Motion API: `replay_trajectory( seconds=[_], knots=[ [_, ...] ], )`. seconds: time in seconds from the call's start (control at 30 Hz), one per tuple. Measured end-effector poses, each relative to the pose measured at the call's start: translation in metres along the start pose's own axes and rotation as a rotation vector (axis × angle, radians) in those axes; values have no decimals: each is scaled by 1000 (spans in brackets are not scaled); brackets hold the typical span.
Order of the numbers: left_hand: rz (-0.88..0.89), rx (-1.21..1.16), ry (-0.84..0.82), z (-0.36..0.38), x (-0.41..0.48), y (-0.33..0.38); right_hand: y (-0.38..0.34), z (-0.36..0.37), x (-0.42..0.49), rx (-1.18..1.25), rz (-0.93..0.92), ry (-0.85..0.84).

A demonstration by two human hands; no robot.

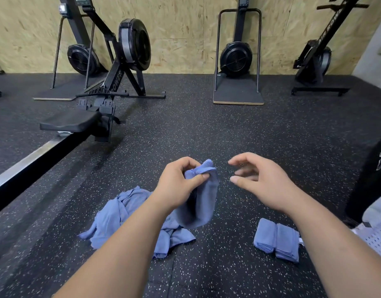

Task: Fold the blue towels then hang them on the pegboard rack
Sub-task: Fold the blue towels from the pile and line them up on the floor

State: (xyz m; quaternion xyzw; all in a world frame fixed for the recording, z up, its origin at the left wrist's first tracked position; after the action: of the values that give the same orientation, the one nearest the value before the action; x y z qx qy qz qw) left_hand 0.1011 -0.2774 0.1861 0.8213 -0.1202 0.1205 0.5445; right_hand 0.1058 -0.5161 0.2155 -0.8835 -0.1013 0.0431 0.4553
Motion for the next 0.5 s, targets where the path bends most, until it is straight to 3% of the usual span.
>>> replay_trajectory(
  seconds=[0.1,0.23,0.5],
  knots=[
    [36,2,-42,11,-2,8,-19,15,-6,-19,-137,-10],
    [73,3,-100,22,-3,16,-24,20,-5,-23,-188,18],
    [99,-21,-95,21,-4,26,-12,20,1,234,-59,-67]
  ],
)
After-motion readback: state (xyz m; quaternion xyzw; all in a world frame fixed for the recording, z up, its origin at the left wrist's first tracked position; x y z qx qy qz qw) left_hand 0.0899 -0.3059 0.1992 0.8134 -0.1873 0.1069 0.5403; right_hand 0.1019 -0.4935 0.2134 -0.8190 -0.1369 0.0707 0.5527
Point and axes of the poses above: each hand's wrist, its own x-axis towards the middle knuckle, its own z-axis out of the palm, y = z × x, the point moved 6 cm from there along x, towards the middle knuckle, and after that the axes turned 9 degrees about z, right-handed, at the moved point
